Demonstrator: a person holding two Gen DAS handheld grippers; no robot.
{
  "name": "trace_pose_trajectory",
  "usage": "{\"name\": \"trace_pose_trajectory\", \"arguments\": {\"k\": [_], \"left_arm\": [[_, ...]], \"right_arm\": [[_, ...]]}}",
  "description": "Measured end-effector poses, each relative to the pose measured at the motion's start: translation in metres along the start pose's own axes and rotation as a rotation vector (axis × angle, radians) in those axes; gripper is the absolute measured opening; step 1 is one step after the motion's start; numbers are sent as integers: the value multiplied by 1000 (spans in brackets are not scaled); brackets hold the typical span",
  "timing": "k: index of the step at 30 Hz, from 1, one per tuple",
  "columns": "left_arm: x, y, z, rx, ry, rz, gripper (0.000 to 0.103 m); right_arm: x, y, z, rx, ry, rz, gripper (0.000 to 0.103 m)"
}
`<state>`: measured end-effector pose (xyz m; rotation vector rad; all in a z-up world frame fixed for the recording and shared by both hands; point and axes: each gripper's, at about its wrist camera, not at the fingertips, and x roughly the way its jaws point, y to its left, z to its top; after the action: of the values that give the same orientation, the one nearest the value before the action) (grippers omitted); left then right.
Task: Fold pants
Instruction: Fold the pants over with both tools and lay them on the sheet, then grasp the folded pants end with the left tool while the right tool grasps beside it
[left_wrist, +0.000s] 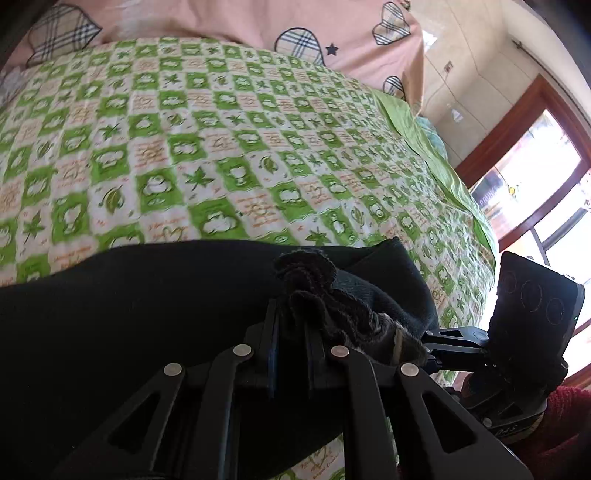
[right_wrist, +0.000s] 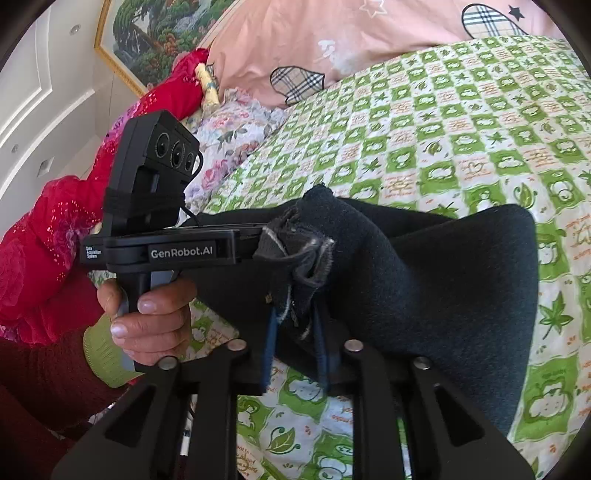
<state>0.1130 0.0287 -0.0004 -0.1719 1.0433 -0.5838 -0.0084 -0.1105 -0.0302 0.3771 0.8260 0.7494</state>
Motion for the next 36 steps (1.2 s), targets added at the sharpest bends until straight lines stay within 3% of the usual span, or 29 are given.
{"name": "trace_pose_trajectory", "arguments": {"k": [3,5,12,16,24,32,36], "left_arm": [[-6,8,-9,-44,-4,31,11],[-10,13,-15,-77,-8,57,14],[-47,31,-42,-207,-87,158,38],[-69,39,-57,-279,-134,199,40],[-113,61,-85,-445,-214,257,57],[-148,81,-116,-579,-272,321,57],[-166,98,-133,-659,-301,340,63]], "right_arm": [[4,6,-2,-14,18,18,43],[6,11,-2,-28,28,26,45],[4,26,4,-50,30,72,47],[1,36,16,-85,15,88,47],[14,54,43,-134,10,101,48],[50,74,60,-185,70,126,55],[69,83,68,-208,108,135,57]]}}
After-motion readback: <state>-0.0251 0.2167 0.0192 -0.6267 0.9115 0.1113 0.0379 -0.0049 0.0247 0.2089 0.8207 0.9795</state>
